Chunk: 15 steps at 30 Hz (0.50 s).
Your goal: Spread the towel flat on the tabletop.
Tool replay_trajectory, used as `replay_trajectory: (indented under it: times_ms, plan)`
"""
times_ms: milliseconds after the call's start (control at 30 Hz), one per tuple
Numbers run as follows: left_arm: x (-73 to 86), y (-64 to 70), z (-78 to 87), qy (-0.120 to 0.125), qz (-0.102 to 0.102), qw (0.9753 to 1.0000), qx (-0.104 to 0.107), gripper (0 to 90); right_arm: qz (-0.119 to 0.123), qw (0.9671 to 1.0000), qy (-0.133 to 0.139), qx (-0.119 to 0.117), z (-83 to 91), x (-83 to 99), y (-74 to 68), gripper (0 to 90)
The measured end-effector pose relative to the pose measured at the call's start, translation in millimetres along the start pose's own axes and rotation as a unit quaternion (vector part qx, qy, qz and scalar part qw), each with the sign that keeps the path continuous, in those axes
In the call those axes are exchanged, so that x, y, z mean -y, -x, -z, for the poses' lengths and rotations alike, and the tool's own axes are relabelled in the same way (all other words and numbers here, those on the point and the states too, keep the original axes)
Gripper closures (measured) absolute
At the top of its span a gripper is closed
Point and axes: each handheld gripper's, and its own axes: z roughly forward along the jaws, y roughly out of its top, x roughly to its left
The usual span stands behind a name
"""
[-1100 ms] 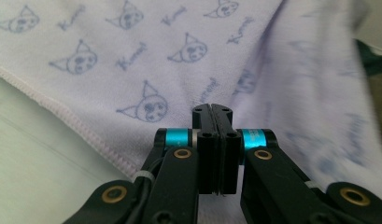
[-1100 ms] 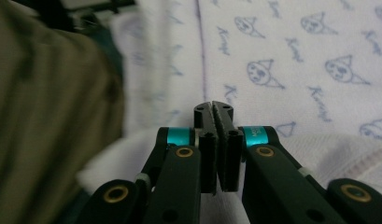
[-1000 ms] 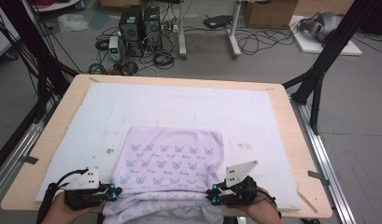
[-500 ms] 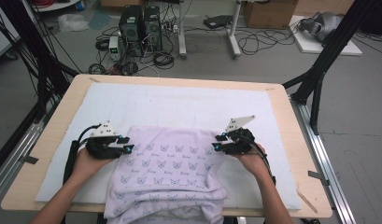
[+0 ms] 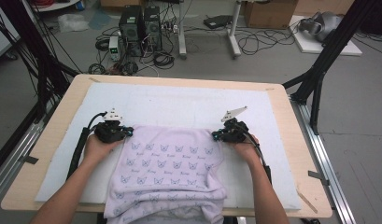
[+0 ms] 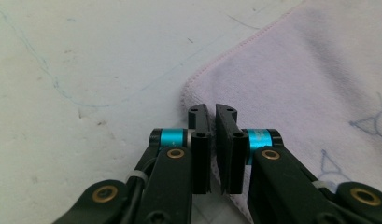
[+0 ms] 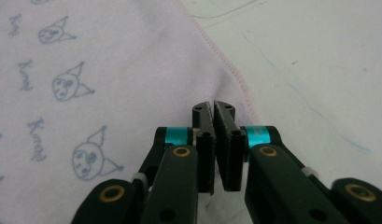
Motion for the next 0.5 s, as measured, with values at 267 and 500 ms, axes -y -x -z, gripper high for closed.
replay_trajectory:
  times_ms: [267,500]
  plan:
    - [-65.3,-26.1,14.0,0.051,0.003,0.9961,-0.071,87.0,0.011,0.9974,0.024,0.067,41.4,-48.9,27.3,88.9]
    - [-122.5,-50.6,11.0,0.051,0.04,0.9905,-0.121,58.5,-0.032,0.9878,0.061,0.14,70.4,-93.9,63.4,57.5]
